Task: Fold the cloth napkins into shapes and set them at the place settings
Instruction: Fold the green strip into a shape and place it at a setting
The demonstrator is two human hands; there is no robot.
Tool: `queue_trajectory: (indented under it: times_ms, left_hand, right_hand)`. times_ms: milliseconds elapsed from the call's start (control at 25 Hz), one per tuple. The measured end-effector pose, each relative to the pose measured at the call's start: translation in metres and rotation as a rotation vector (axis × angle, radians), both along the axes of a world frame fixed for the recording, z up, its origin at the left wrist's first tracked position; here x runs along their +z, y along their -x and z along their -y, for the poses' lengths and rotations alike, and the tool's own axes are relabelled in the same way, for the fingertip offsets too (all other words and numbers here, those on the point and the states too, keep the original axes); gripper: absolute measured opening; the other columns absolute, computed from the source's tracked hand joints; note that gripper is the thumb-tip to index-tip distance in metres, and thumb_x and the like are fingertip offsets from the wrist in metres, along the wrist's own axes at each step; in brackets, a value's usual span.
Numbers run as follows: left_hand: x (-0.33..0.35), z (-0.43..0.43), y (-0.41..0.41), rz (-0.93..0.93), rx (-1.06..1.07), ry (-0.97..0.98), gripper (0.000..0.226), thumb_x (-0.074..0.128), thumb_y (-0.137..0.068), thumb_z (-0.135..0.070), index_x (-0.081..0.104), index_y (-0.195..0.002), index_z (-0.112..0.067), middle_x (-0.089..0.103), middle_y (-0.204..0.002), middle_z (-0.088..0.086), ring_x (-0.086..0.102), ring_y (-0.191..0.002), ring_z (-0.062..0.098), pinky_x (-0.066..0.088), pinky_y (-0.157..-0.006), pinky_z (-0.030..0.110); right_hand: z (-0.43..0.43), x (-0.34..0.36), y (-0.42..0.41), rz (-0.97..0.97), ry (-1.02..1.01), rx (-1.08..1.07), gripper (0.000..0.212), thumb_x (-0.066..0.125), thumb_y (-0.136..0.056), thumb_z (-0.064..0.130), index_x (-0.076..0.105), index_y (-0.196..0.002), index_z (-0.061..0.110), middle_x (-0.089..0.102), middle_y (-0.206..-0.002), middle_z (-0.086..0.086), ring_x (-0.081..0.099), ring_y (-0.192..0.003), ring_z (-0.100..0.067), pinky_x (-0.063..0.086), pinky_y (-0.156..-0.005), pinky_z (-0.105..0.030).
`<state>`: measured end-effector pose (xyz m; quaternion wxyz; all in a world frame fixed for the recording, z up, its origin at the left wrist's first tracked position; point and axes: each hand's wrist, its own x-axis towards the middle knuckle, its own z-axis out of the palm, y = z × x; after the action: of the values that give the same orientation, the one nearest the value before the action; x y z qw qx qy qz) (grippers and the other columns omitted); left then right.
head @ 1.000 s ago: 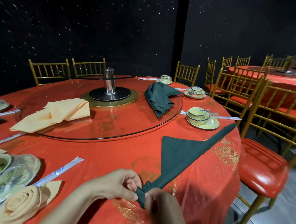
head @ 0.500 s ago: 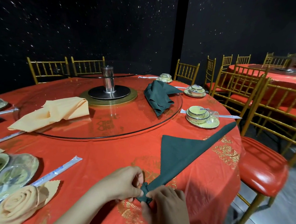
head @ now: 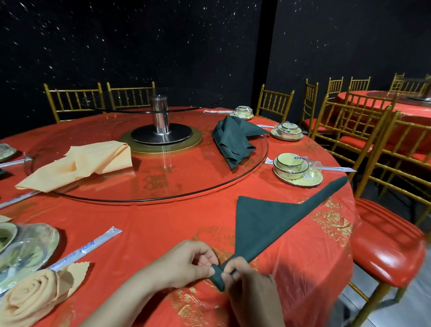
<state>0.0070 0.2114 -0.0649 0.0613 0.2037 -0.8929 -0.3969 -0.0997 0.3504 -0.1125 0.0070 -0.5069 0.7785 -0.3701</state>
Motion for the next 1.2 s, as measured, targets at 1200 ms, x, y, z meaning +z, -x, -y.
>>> queue_trajectory:
  times_ms: [1200]
  left_hand:
    - [-0.004, 0.012, 0.062, -0.003, -0.049, -0.004, 0.013, 0.064, -0.088, -0.013, 0.057, -0.093, -0.023, 0.057, -0.077, -0.01, 0.051, -0.068, 0.002, 0.045, -0.07, 0.024]
  right_hand:
    - [0.0, -0.01, 0.037, -0.146, 0.099, -0.169, 0.034, 0.054, -0.053, 0.051, 0.05, -0.083, 0.035, 0.057, -0.066, 0.018, 0.059, -0.066, -0.003, 0.029, -0.063, -0.021]
